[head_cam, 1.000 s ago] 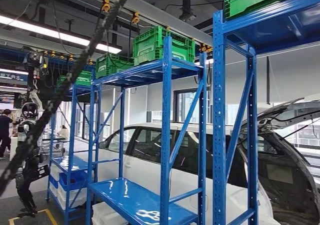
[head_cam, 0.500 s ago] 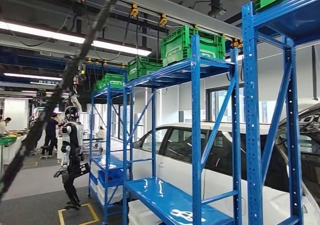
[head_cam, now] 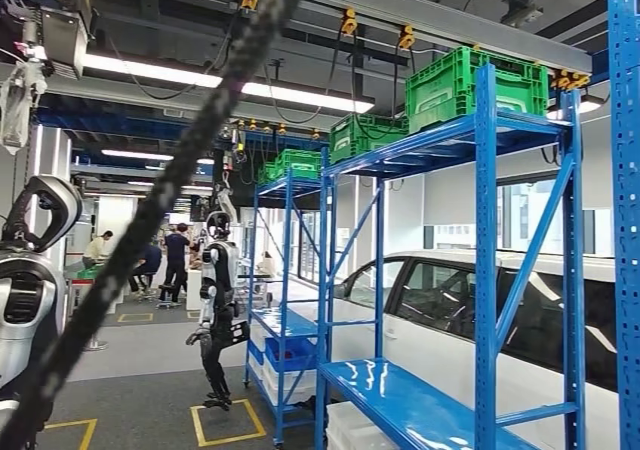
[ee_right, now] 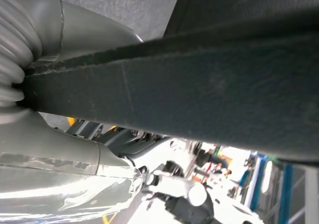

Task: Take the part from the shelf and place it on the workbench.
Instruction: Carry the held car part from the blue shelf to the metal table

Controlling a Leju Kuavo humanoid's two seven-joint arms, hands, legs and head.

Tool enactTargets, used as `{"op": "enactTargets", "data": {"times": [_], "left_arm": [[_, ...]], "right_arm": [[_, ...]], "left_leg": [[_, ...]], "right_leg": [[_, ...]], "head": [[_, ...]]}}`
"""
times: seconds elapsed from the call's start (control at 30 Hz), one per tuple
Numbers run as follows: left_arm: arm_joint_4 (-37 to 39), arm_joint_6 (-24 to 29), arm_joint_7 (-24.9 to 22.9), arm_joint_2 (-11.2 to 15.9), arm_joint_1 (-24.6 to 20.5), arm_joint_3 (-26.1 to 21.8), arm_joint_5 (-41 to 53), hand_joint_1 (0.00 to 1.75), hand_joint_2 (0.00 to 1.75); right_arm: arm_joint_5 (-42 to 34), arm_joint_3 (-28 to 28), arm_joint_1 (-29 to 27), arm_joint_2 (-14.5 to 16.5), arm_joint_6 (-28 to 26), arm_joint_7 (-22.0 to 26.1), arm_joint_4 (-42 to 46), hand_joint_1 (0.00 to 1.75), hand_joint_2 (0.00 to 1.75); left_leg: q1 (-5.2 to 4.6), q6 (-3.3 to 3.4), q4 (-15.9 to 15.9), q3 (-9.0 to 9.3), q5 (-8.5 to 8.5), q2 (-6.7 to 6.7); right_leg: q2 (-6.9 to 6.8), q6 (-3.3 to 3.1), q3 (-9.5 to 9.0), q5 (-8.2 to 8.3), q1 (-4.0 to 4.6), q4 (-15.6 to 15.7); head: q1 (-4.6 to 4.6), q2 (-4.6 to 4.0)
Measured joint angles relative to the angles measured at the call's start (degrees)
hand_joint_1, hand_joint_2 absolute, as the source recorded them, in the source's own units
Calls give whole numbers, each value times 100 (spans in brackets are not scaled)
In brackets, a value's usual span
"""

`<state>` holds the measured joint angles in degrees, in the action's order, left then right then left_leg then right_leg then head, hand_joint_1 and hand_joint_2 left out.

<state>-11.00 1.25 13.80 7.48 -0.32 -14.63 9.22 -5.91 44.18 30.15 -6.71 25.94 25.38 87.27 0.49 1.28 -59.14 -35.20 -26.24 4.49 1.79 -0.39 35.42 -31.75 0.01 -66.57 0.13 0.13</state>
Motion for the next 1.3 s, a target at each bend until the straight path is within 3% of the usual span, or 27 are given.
{"op": "enactTargets", "data": {"times": [0.03,0.1,0.17,0.2,0.27,0.3,0.33,0.4,0.43,0.47,0.53,0.6,0.67,0.7,0.77,0.83,0.87,0.9,0.93,1.0,1.07,1.13,1.2,1.23,1.3], "left_arm": [[0,1,-1,-15,-8,1,4,0,175],[-1,2,-1,-38,-22,1,6,0,175],[-1,3,-1,-35,-10,1,5,0,175],[0,1,-1,-39,6,2,5,0,175],[0,2,0,-45,14,4,3,0,175],[-1,2,1,-52,5,5,2,0,175],[-1,4,5,-51,-9,5,0,0,175],[-1,5,24,-50,-21,4,-7,0,175],[-1,10,38,-46,-14,0,-10,0,175],[-1,15,54,-40,-6,-5,-12,0,175],[-1,32,84,-27,-10,-14,-13,0,175],[-1,39,107,-18,-29,-20,-13,0,175],[-1,35,117,-14,-19,-26,-7,0,175],[-1,32,117,-11,-5,-27,-2,0,175],[-1,25,95,-4,3,-27,26,0,175],[-1,21,48,2,-18,-26,54,0,175],[-1,20,15,5,-28,-26,67,0,175],[-1,20,-18,8,-30,-26,81,0,175],[-1,24,-52,14,-25,-26,93,0,175],[-1,34,-94,30,-13,-26,108,0,175],[-1,40,-110,42,-22,-26,114,0,175],[-1,44,-141,58,-33,-30,121,0,175],[0,51,-186,76,-10,-39,134,0,175],[0,54,-200,82,7,-45,140,0,175],[-1,57,-214,101,5,-57,146,0,175]], "right_arm": [[-2,-1,-1,-2,1,0,10,175,175],[-4,1,0,-7,3,0,30,175,175],[-4,2,3,-6,4,0,47,175,175],[-5,3,6,2,5,0,57,175,175],[-7,10,14,24,7,1,78,175,175],[-6,16,14,33,7,1,83,175,175],[-4,24,10,38,8,1,86,175,175],[5,44,-7,44,12,0,87,175,175],[14,54,-12,51,15,0,88,175,175],[24,63,-14,61,17,0,91,175,175],[41,73,-13,80,17,1,119,175,175],[48,81,-12,88,16,2,159,175,175],[49,87,-13,83,15,2,183,175,175],[49,88,-13,76,15,2,193,175,175],[43,86,-15,50,13,4,221,175,175],[36,85,-34,-4,0,6,238,175,175],[34,85,-56,-37,-13,7,237,175,175],[36,84,-82,-63,-26,7,236,175,175],[37,83,-107,-85,-39,8,235,175,175],[40,74,-132,-105,-59,13,243,175,175],[43,48,-136,-117,-72,25,260,175,175],[56,23,-140,-126,-80,38,270,175,175],[73,12,-142,-122,-87,45,281,175,175],[77,8,-143,-115,-89,48,288,175,175],[80,2,-151,-102,-97,53,303,175,175]], "left_leg": [[-13,-2,-3,-2,5,71],[1,-32,-5,-34,28,203],[12,-92,10,-76,62,325],[3,-120,0,-94,48,275],[-12,-181,-277,-234,-160,-28],[-4,-216,-584,-377,-339,-212],[18,-256,-955,-552,-516,-313],[74,-325,-1445,-772,-652,-379],[102,-357,-1392,-734,-568,-404],[127,-386,-1128,-587,-401,-449],[135,-406,-386,-201,-99,-646],[99,-316,-41,-38,-24,-748],[67,-196,-42,-55,-31,-651],[64,-157,-37,-59,-24,-604],[70,-81,-24,-66,-3,-508],[63,-30,-22,-80,15,-397],[49,-13,-23,-86,21,-328],[31,-3,-24,-88,27,-254],[13,4,-25,-87,32,-178],[-19,13,-26,-76,40,-26],[-26,1,-27,-85,59,112],[8,-47,-19,-127,94,241],[31,-109,-6,-161,121,325],[22,-136,-39,-185,88,242],[10,-190,-417,-365,-170,-92]], "right_leg": [[132,-65,-153,170,11,358],[298,-128,-319,291,33,743],[195,-115,-354,290,29,817],[123,-116,-369,307,12,858],[-36,-122,-398,345,-21,936],[-121,-128,-402,352,-21,949],[-209,-131,-398,352,-20,949],[-380,-120,-392,343,-24,945],[-457,-105,-392,333,-31,939],[-527,-81,-397,317,-41,927],[-652,2,-402,264,-44,877],[-747,83,-407,226,-20,842],[-832,133,-428,217,-21,849],[-805,160,-437,186,-39,839],[-567,195,-342,-38,-73,576],[-293,194,-38,-418,-81,-120],[-240,183,136,-560,-76,-495],[-215,165,251,-600,-67,-727],[-198,136,273,-530,-54,-751],[-78,38,27,-120,-16,-170],[199,-68,-272,194,2,514],[315,-103,-371,238,19,758],[177,-96,-401,266,20,842],[104,-101,-419,289,7,886],[-65,-112,-448,327,-20,954]], "head": [[0,0],[1,0],[1,0],[1,0],[2,0],[2,0],[2,0],[2,0],[3,0],[3,0],[3,0],[2,0],[1,0],[0,0],[1,0],[1,0],[1,0],[1,0],[1,0],[1,0],[4,0],[6,0],[4,0],[4,0],[4,0]]}}
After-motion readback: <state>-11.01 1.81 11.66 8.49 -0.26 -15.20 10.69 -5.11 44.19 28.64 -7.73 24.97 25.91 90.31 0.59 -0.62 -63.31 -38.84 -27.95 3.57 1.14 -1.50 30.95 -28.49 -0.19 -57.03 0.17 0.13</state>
